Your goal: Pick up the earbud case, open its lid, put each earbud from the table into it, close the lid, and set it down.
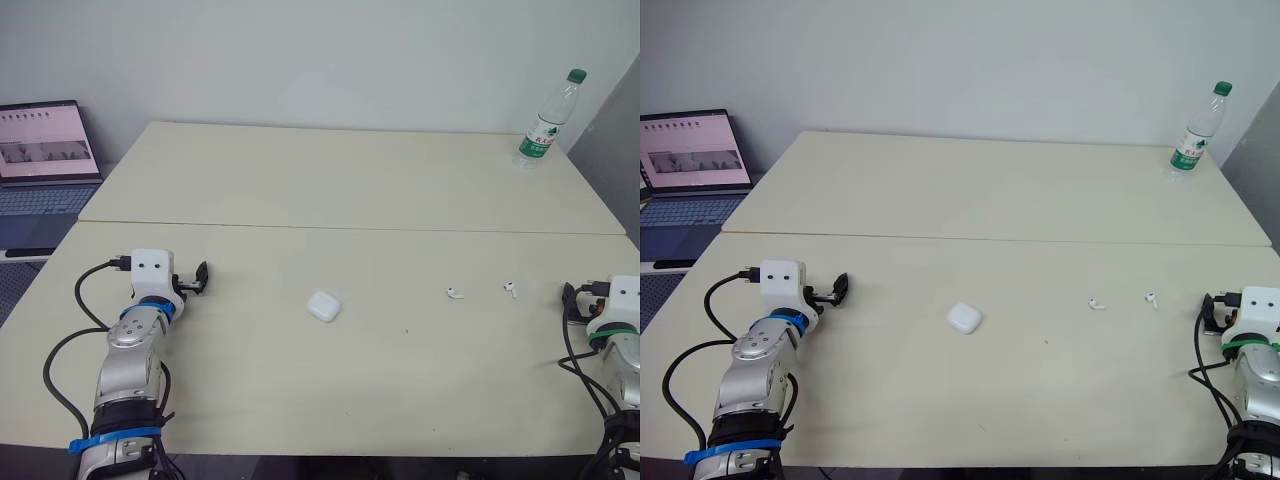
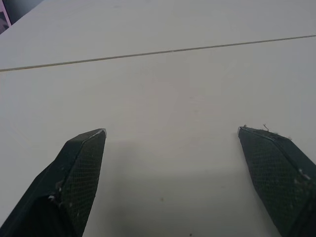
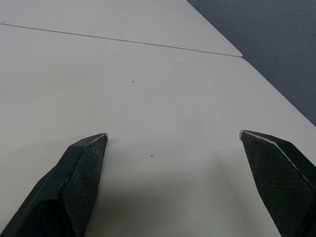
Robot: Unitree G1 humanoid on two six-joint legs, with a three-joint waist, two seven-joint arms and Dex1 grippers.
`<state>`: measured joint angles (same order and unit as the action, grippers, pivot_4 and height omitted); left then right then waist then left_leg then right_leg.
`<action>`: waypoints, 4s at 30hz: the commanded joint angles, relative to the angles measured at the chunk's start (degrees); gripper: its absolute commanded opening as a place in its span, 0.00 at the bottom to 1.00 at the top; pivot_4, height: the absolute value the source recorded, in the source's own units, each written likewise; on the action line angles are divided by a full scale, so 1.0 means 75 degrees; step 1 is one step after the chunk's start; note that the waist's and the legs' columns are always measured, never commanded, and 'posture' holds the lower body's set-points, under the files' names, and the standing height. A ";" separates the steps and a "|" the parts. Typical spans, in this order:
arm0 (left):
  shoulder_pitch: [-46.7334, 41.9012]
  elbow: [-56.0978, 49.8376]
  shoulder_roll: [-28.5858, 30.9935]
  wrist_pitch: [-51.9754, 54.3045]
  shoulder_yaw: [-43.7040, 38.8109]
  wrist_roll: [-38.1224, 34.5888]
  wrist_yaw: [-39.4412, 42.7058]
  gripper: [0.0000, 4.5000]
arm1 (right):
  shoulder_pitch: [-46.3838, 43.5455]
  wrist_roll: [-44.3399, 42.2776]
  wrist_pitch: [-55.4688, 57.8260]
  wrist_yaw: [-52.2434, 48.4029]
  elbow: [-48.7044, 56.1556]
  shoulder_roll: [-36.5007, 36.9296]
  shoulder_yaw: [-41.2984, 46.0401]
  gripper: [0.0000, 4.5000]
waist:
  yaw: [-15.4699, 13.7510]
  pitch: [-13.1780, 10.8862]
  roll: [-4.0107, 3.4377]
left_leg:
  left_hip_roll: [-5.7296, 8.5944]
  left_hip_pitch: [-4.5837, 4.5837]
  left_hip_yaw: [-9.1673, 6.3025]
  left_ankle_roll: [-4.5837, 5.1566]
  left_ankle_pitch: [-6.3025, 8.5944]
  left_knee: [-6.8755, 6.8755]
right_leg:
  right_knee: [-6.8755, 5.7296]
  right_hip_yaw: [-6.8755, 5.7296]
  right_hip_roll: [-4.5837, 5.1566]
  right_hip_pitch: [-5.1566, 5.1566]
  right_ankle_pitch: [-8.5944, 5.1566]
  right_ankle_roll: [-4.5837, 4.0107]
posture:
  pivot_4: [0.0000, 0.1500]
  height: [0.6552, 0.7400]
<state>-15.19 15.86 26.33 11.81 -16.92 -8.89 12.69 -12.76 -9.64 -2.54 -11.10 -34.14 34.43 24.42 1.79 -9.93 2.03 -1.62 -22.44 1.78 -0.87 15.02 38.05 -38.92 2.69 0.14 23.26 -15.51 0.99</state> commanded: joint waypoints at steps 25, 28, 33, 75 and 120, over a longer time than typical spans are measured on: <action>-0.0040 -0.0413 0.0184 -0.0234 -0.0105 -0.0096 0.0288 1.00 | 0.0176 -0.0043 -0.0019 0.0174 0.0362 0.0103 0.0158 1.00 | 0.0001 0.0000 0.0000 | 0.0000 -0.0002 -0.0001 0.0000 0.0000 0.0000 | 0.0001 -0.0001 0.0000 0.0000 0.0000 0.0000 | 1.00 1.00; 0.0039 -0.0982 0.0281 -0.0094 -0.0110 -0.0359 0.0737 1.00 | 0.0025 -0.0096 -0.0033 0.0108 0.0440 0.0149 0.0153 1.00 | 0.0002 -0.0001 0.0001 | 0.0000 -0.0002 -0.0001 0.0000 0.0000 0.0000 | 0.0002 -0.0002 0.0000 0.0000 0.0000 0.0000 | 1.00 1.00; 0.0379 -0.2694 0.0579 0.0861 0.0149 -0.1109 0.1735 1.00 | -0.0326 -0.0001 -0.0135 -0.0472 0.0599 0.0365 -0.0196 1.00 | 0.0015 -0.0001 -0.0001 | -0.0001 -0.0001 0.0003 0.0000 0.0000 -0.0001 | 0.0001 0.0002 0.0000 0.0001 0.0000 0.0000 | 1.00 1.00; 0.1255 -0.5124 -0.0520 0.3876 0.3778 -0.0912 0.1707 0.61 | -0.1504 -0.3860 0.5393 -0.6626 0.6780 0.1204 -0.2837 1.00 | -0.0018 -0.0004 -0.0004 | 0.0001 -0.0018 -0.0036 0.0002 0.0000 0.0006 | 0.0009 -0.0022 -0.0010 0.0002 -0.0002 0.0000 | 1.00 1.00; -0.2653 0.0447 0.0850 -0.9734 0.4229 0.3292 0.1836 0.61 | -0.2748 -0.4614 0.7733 -0.4143 0.6518 -0.1491 -0.3525 0.53 | -0.0018 -0.0005 -0.0004 | -0.0001 -0.0070 -0.0023 0.0018 0.0005 0.0012 | -0.0003 -0.0038 0.0007 0.0057 0.0002 -0.0003 | 1.00 1.00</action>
<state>-34.36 20.21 32.84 -60.34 15.59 16.15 27.28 -32.43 -43.93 56.54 -41.64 13.36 23.18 -2.49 1.65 -9.96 2.01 -1.63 -22.96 1.60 -0.74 15.06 38.14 -38.95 2.41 0.19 23.69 -15.49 0.97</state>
